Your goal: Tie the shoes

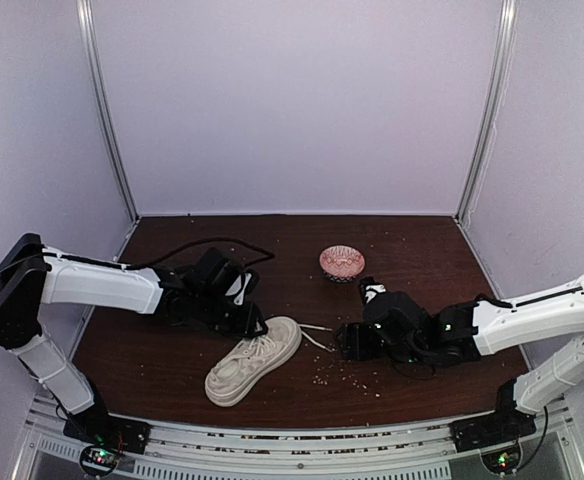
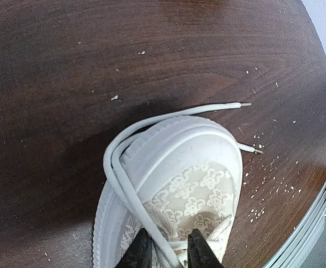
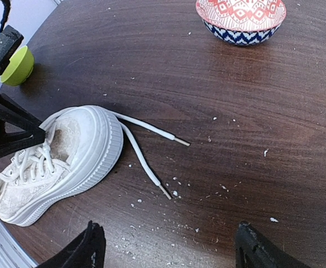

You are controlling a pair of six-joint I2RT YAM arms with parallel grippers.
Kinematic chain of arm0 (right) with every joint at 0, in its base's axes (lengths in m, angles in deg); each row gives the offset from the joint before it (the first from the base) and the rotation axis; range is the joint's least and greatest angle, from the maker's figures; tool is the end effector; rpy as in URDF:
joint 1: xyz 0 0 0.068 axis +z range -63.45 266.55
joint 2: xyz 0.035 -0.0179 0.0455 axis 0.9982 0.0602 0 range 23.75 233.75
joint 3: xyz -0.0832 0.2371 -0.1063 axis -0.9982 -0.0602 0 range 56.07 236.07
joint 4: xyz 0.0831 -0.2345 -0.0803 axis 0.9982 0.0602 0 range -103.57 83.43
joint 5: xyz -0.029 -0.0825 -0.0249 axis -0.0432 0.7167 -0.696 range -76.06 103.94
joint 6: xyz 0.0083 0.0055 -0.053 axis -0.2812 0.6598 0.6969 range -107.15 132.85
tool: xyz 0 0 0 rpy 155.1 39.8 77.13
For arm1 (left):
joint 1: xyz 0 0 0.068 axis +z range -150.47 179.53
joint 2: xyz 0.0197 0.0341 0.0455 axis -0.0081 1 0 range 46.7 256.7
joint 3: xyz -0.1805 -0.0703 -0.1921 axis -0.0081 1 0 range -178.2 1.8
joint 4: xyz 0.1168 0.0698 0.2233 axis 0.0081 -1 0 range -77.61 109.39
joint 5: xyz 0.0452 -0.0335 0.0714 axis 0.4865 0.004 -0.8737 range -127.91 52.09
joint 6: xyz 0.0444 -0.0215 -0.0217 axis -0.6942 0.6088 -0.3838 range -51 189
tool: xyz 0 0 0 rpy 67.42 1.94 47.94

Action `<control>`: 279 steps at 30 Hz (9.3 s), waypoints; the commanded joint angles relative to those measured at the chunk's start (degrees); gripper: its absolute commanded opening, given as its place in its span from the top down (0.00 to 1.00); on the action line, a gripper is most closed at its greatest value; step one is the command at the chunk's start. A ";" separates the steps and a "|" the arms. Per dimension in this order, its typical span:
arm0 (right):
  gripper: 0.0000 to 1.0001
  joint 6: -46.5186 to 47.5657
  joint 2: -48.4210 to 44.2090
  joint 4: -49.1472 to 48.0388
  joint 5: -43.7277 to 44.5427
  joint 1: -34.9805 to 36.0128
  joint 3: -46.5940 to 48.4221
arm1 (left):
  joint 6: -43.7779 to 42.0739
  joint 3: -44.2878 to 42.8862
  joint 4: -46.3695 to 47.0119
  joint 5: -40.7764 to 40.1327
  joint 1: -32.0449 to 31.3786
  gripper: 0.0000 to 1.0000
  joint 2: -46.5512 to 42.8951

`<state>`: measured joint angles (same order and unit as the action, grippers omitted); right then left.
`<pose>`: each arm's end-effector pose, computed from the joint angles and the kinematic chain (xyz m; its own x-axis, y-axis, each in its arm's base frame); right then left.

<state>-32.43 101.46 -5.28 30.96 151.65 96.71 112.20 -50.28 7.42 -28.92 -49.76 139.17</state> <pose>0.1237 0.2418 0.1948 -0.7656 -0.0355 -0.6424 -0.3364 0.8732 0.3527 0.2069 -0.2489 0.1778 -0.9316 0.0463 -0.3606 0.2379 0.8277 -0.5083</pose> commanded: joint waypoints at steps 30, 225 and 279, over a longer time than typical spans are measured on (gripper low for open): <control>0.11 34.92 13.09 -40.22 -18.95 -2.06 0.97 | -9.99 10.11 17.97 19.17 -0.71 1.00 -17.49; 1.00 9.80 -26.10 14.51 -17.10 -11.03 -16.32 | -12.95 -48.69 -34.08 -8.39 -15.96 0.50 29.09; 1.00 13.61 -26.15 14.98 -14.97 -10.87 -9.37 | -15.74 -35.47 -20.44 -12.43 -15.24 1.00 10.04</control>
<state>-21.02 74.32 9.39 13.04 140.31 82.14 97.34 -93.42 -22.48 -50.21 -67.29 154.49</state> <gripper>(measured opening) 0.009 0.016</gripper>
